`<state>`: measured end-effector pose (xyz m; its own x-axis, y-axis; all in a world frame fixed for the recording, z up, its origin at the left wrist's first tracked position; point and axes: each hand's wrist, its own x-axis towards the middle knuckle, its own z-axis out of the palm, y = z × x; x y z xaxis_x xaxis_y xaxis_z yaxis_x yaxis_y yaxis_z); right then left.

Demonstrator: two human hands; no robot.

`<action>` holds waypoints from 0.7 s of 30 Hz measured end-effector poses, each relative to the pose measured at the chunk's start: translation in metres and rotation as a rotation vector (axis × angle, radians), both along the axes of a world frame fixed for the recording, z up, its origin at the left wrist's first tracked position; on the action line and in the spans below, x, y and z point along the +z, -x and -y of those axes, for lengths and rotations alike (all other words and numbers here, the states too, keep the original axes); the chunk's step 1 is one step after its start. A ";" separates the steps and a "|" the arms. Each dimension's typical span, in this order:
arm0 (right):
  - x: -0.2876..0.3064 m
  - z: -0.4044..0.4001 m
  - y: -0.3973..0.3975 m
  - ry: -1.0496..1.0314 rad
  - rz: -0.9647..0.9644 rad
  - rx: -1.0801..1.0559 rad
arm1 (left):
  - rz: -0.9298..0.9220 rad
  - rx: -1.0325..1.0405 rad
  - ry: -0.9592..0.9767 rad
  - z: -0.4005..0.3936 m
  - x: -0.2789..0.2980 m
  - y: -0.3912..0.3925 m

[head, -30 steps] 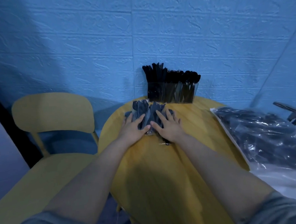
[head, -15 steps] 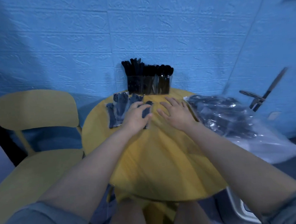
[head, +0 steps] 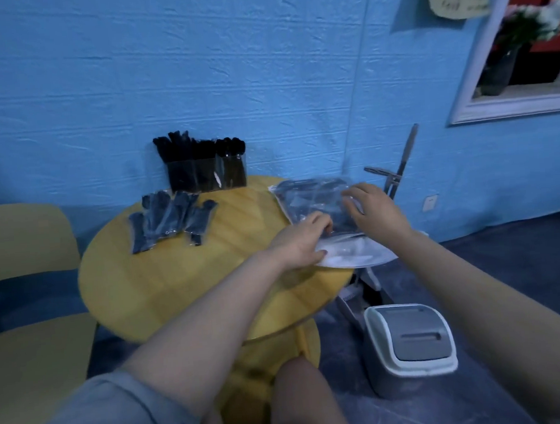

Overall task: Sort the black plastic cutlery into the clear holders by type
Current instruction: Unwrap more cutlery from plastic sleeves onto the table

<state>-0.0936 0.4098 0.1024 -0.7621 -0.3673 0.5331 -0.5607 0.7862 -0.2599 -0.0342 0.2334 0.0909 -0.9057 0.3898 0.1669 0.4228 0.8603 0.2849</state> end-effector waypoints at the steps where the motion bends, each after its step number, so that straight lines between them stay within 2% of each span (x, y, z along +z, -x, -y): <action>1: -0.001 -0.008 -0.005 0.011 -0.028 0.027 | -0.014 0.001 0.014 -0.002 0.002 0.002; 6: -0.013 -0.029 -0.044 -0.023 -0.156 0.139 | -0.150 0.048 -0.075 -0.005 0.017 0.008; 10: -0.042 -0.025 -0.042 -0.200 0.059 0.146 | -0.135 0.099 0.100 -0.016 0.025 0.011; 13: -0.053 -0.013 -0.023 -0.231 0.172 0.065 | -0.141 0.155 0.148 -0.021 0.025 0.014; 16: -0.056 -0.002 -0.007 -0.246 0.086 0.025 | -0.145 0.155 0.168 -0.020 0.024 0.016; 19: -0.059 0.004 0.006 -0.364 -0.048 -0.052 | -0.146 0.142 0.170 -0.015 0.024 0.018; 21: -0.058 0.011 0.014 -0.407 -0.058 -0.067 | -0.143 0.140 0.163 -0.013 0.025 0.018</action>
